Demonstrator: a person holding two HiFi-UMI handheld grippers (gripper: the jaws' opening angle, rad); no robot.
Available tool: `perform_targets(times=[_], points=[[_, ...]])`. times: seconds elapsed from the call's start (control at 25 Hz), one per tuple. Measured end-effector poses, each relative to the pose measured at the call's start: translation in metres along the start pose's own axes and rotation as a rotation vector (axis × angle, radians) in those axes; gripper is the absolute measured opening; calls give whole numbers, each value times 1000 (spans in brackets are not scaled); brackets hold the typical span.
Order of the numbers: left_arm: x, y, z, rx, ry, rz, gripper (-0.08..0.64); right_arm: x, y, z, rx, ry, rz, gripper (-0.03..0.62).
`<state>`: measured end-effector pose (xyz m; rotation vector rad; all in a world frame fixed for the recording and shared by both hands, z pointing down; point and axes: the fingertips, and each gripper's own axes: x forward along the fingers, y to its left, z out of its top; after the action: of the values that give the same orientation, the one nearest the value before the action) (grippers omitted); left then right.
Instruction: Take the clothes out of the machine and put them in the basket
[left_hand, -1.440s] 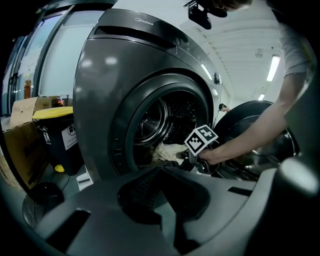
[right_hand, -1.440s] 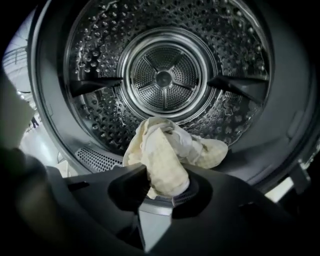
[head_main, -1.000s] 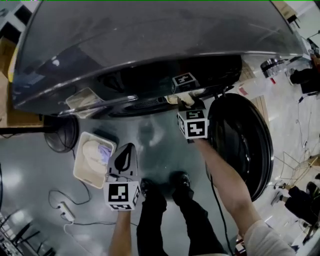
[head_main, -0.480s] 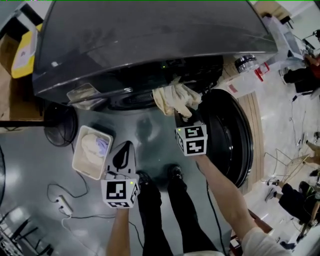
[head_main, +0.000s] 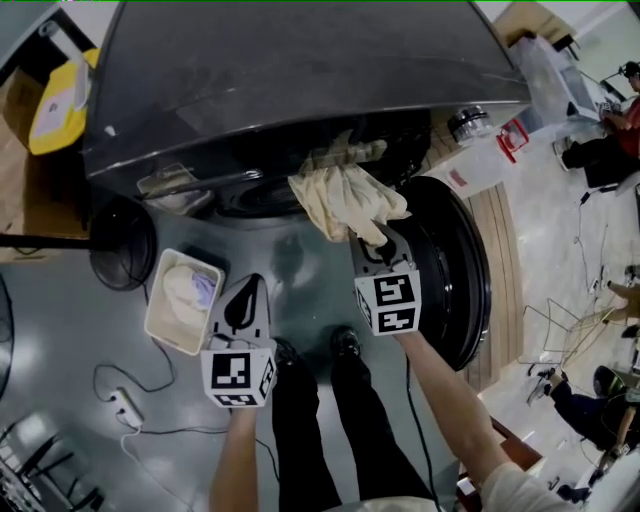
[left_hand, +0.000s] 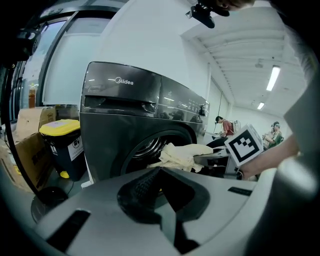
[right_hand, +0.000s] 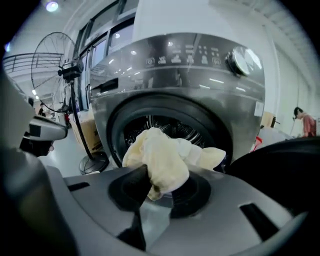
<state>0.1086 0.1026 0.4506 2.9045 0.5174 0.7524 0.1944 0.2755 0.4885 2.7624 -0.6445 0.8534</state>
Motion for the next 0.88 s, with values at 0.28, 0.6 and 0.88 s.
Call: perform_targets(times=[0.28, 0.6, 0.88], points=[[-10, -4, 11, -9, -23, 5, 18, -41, 14, 17, -33, -39, 21, 103], [-22, -7, 29, 5, -24, 5, 18, -88, 19, 31, -9, -61, 9, 103], [-40, -15, 67, 18, -57, 9, 18, -128, 25, 66, -25, -107, 13, 103]])
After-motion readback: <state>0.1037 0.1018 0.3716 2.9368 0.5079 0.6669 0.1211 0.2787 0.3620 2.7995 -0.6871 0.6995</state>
